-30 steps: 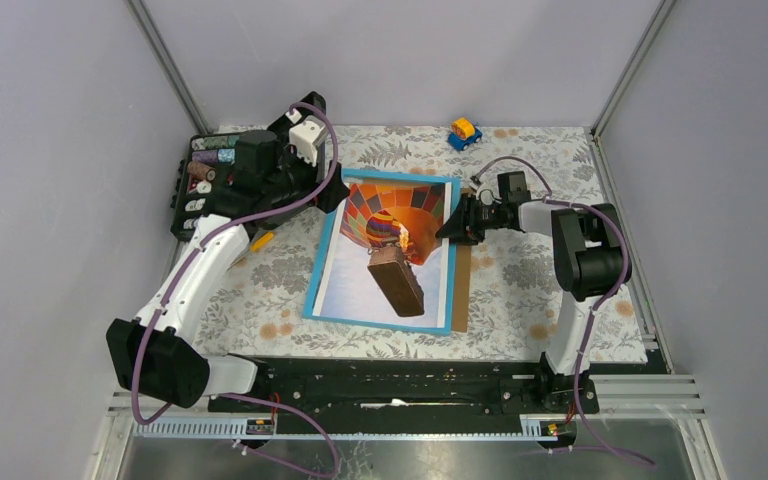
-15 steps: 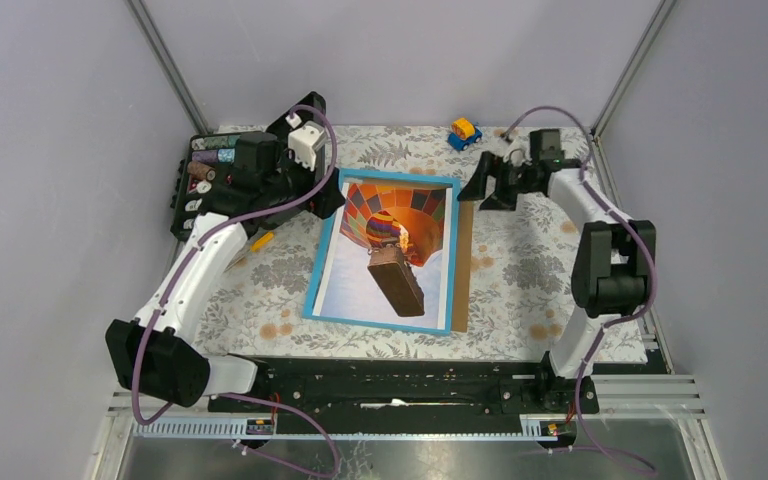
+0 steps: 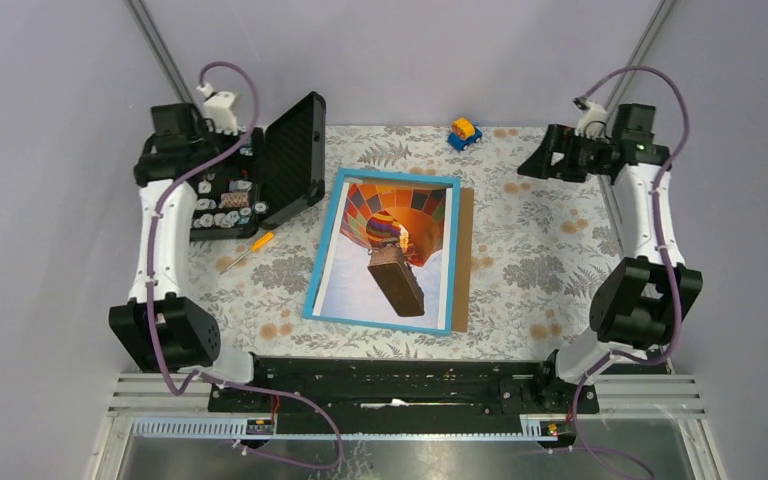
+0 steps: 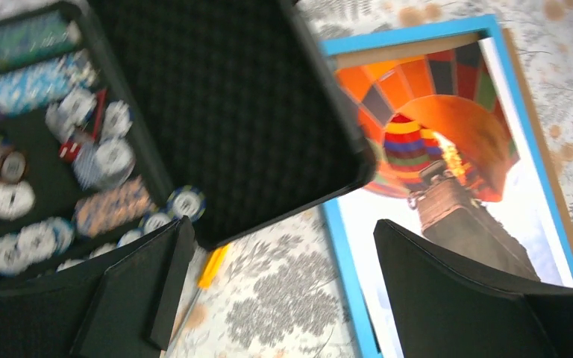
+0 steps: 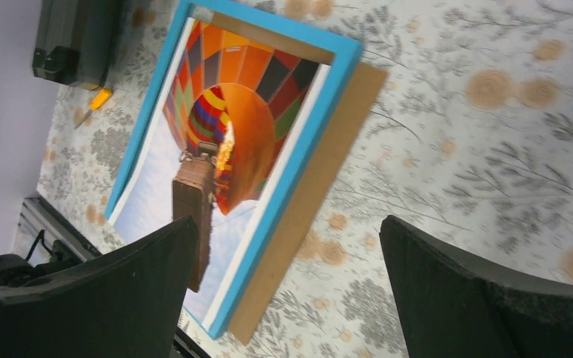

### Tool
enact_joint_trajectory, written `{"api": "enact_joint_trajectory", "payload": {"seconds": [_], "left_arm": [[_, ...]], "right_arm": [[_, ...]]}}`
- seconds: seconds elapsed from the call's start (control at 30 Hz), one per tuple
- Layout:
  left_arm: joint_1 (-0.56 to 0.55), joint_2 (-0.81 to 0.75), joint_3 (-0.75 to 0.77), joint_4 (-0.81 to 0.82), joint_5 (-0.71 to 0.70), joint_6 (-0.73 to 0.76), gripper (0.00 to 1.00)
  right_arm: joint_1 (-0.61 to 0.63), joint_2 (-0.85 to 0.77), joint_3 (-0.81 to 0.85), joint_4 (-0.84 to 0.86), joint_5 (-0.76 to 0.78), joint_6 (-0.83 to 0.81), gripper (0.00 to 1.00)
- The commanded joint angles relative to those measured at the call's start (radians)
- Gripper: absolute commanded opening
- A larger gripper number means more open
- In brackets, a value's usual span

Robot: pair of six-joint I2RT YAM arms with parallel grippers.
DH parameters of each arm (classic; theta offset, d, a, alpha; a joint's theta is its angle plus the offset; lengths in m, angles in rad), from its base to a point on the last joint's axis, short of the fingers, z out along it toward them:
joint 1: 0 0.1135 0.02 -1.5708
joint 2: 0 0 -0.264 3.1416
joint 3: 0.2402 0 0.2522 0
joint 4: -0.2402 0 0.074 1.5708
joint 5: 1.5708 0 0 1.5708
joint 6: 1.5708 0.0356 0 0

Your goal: Take the photo out of the frame

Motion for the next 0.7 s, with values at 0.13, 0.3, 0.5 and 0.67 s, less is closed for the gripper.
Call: {"api": "enact_joint_trajectory", "payload": {"seconds": [0.13,0.3,0.5,0.67], "left_arm": [[0.18,-0.014,-0.153,-0.041,0.07,0.077,0.99],[0.231,-0.048,-0.314,0.012,0.065,0.091,0.99],[0.234,-0.088,-0.404,0.085,0.035,0.059,0.99],[0.236,-0.092,-0.396,0.089,0.021,0.058,0.99]], "right_arm": [[-0.162,-0.046,-0.182,-0.066,-0.074,-0.193,1.0],[-0.181,-0.059,-0.292,-0.044,-0.066,-0.224,1.0],[-0.181,-0.07,-0.359,-0.007,-0.076,-0.218,1.0],[-0.181,-0.084,-0.358,-0.007,-0.071,-0.218,1.0]]}}
